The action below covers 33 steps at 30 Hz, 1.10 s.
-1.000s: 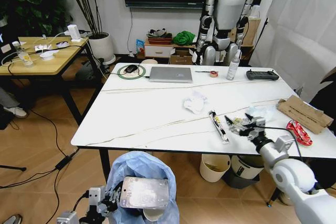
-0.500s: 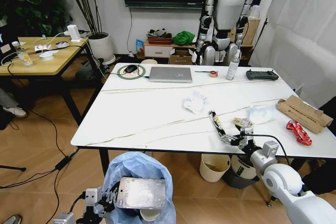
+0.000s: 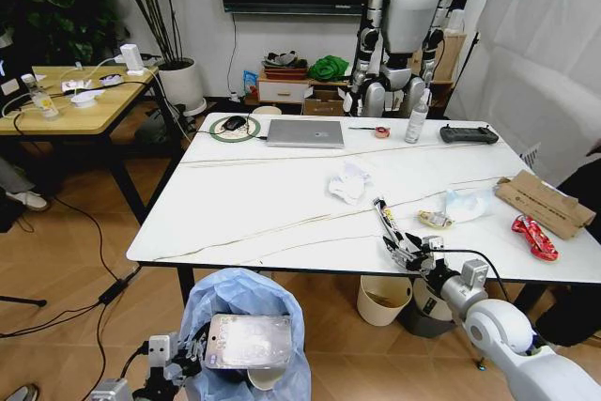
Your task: Pick up the trash bin and place the trash from the table into it.
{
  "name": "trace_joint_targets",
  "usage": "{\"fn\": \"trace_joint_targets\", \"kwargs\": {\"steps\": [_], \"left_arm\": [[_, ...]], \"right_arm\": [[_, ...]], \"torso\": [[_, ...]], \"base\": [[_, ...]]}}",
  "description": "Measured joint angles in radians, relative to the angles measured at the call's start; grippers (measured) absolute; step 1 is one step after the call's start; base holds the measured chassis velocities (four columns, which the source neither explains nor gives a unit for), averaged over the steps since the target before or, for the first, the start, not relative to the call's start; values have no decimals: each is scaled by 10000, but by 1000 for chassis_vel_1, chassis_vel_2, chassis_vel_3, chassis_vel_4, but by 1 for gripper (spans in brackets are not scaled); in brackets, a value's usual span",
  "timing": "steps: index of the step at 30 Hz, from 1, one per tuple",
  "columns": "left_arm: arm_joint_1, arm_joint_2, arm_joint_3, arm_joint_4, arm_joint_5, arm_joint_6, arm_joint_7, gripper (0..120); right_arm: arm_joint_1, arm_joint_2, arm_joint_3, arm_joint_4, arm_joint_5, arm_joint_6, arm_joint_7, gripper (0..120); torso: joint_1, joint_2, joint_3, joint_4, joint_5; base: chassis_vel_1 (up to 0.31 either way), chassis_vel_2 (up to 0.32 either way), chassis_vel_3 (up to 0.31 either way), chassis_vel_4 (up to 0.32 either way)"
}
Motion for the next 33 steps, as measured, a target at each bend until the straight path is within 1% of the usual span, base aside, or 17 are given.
{"fn": "trace_joint_targets", "kwargs": {"steps": [5, 7, 11, 13, 17, 20, 21, 23, 25, 27, 28, 29, 30, 32, 33], "left_arm": [[-33, 24, -4, -15, -23, 9, -11, 0], [-36, 24, -3, -15, -23, 9, -11, 0], [-69, 44, 26, -7, -41, 17, -15, 0], [-97, 54, 39, 6, -58, 23, -20, 0], [-122, 77, 80, 25, -96, 32, -33, 0], [-153, 112, 140, 36, -134, 40, -42, 0], [-153, 112, 140, 36, -134, 40, -42, 0], [-178, 135, 160, 40, -164, 47, -45, 0], [-212, 168, 167, 43, -212, 57, -48, 0], [-227, 186, 167, 43, -255, 69, -48, 0], [-227, 186, 167, 43, -255, 69, -48, 0], [-242, 201, 166, 41, -275, 76, -49, 0], [-254, 216, 164, 42, -279, 81, -49, 0], [-272, 222, 164, 42, -280, 91, -50, 0], [-289, 223, 172, 42, -280, 102, -55, 0]], "right_arm": [[-30, -18, 30, 41, -8, 24, -31, 26], [-35, -22, 36, 45, -10, 28, -37, 25], [-101, -54, 115, 80, -16, 57, -97, 7], [-149, -75, 145, 112, -17, 71, -144, 0], [-352, -235, 299, 453, 152, 158, -335, 0], [-651, -741, 610, 1145, 676, 214, -841, 0], [-651, -741, 610, 1145, 676, 214, -841, 0], [-872, -1141, 763, 1714, 984, 283, -1225, 0], [-1101, -1703, 820, 2564, 1291, 431, -1692, 0], [-1188, -2036, 713, 3100, 1475, 589, -2006, 0], [-1188, -2036, 713, 3100, 1475, 589, -2006, 0], [-1211, -2284, 485, 3526, 1680, 715, -2311, 0], [-1190, -2438, 201, 3803, 1808, 835, -2538, 0], [-1125, -2556, -244, 4039, 1865, 1027, -2774, 0], [-1018, -2637, -826, 4198, 1857, 1302, -3021, 0]], "torso": [[0, 0, 0, 0, 0], [0, 0, 0, 0, 0], [0, 0, 0, 0, 0], [0, 0, 0, 0, 1], [0, 0, 0, 0, 6], [0, 0, 0, 1, -3], [0, 0, 0, 1, -3], [0, 0, 0, -1, 4], [0, 0, 0, -1, -8], [0, 0, 0, -1, -3], [0, 0, 0, -1, -3], [0, 0, 0, 0, 0], [0, 0, 0, 0, -5], [0, 0, 0, 0, -4], [0, 0, 0, 2, 1]], "base": [[0, 0, 0, 0], [0, 0, 0, 0], [0, 0, 0, 0], [0, 0, 0, 0], [0, 0, 0, 0], [0, 0, 0, 0], [0, 0, 0, 0], [0, 0, 0, 0], [0, 0, 0, 0], [0, 0, 0, 0], [0, 0, 0, 0], [0, 0, 0, 0], [0, 0, 0, 0], [0, 0, 0, 0], [0, 0, 0, 0]]}}
